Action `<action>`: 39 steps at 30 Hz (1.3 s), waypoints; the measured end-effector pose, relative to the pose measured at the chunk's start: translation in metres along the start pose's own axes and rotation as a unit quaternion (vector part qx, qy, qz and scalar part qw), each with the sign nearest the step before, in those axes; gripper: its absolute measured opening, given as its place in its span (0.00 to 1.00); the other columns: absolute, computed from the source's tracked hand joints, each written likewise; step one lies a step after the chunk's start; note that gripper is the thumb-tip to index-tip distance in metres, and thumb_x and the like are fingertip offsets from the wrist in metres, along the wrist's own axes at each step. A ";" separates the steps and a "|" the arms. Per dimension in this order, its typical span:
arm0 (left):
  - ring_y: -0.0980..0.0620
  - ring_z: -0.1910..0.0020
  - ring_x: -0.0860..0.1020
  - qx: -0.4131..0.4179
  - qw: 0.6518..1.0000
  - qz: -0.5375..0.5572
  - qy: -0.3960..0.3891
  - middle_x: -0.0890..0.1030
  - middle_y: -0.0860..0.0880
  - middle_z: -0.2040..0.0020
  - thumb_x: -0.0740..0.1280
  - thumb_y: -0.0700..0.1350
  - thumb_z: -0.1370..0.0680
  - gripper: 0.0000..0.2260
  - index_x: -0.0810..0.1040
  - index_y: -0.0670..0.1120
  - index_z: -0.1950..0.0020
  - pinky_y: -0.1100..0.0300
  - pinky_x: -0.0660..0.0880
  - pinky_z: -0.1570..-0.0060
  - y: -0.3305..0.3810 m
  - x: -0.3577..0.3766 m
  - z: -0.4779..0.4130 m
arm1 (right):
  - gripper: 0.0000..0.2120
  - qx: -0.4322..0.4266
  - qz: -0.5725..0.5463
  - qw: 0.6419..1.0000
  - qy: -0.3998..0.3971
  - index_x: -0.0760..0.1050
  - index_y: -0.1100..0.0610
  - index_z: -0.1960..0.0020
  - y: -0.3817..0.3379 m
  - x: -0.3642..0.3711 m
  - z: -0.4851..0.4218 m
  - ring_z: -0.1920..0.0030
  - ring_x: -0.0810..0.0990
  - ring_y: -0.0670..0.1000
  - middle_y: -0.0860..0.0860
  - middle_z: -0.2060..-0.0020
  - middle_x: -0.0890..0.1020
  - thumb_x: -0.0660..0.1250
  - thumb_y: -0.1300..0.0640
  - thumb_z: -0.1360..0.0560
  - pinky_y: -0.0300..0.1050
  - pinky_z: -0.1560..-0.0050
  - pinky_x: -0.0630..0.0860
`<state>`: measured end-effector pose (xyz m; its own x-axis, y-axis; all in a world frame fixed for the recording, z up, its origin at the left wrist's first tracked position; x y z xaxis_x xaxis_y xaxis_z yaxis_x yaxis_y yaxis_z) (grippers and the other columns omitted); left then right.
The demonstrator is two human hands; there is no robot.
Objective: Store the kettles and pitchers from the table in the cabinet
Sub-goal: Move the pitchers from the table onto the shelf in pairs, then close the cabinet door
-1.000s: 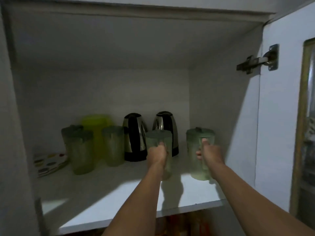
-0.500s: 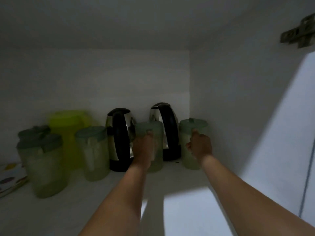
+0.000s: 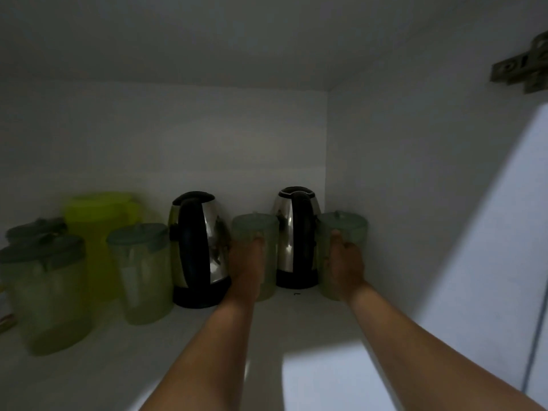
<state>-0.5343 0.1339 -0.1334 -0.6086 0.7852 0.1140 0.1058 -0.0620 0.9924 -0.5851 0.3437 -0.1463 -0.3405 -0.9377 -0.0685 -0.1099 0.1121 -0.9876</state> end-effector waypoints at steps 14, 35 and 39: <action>0.38 0.32 0.73 -0.016 0.991 -0.112 -0.067 0.72 0.38 0.29 0.65 0.64 0.25 0.37 0.67 0.40 0.26 0.52 0.71 0.34 -0.012 -0.033 0.039 | 0.36 0.078 0.090 0.990 0.072 0.68 0.68 0.29 -0.008 -0.055 0.067 0.35 0.76 0.66 0.66 0.33 0.75 0.56 0.37 0.20 0.56 0.36 0.74; 0.44 0.49 0.81 0.049 0.860 -0.098 -0.499 0.82 0.43 0.48 0.64 0.56 0.23 0.19 0.79 0.41 0.46 0.56 0.75 0.55 0.018 -0.018 0.413 | 0.28 0.086 0.230 0.877 0.413 0.74 0.63 0.38 -0.072 -0.345 0.431 0.35 0.76 0.65 0.63 0.40 0.79 0.53 0.41 0.19 0.53 0.38 0.71; 0.44 0.48 0.79 0.075 0.828 -0.082 -0.550 0.81 0.48 0.51 0.66 0.54 0.24 0.14 0.78 0.43 0.52 0.56 0.75 0.48 0.029 -0.004 0.501 | 0.29 0.081 0.245 0.839 0.479 0.74 0.65 0.34 -0.088 -0.416 0.488 0.40 0.78 0.62 0.62 0.41 0.79 0.53 0.42 0.18 0.52 0.42 0.71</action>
<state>-0.1346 0.4378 -0.1277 0.4509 0.8667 -0.2135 0.2394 0.1130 0.9643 0.0216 0.5636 -0.0994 -0.9110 -0.0884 -0.4028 0.3638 0.2876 -0.8859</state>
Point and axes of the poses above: each hand's wrist, its own z-axis away from the middle knuckle, its own x-axis out of the palm, y = z × x, the point moved 6 cm from there along -z, towards the middle knuckle
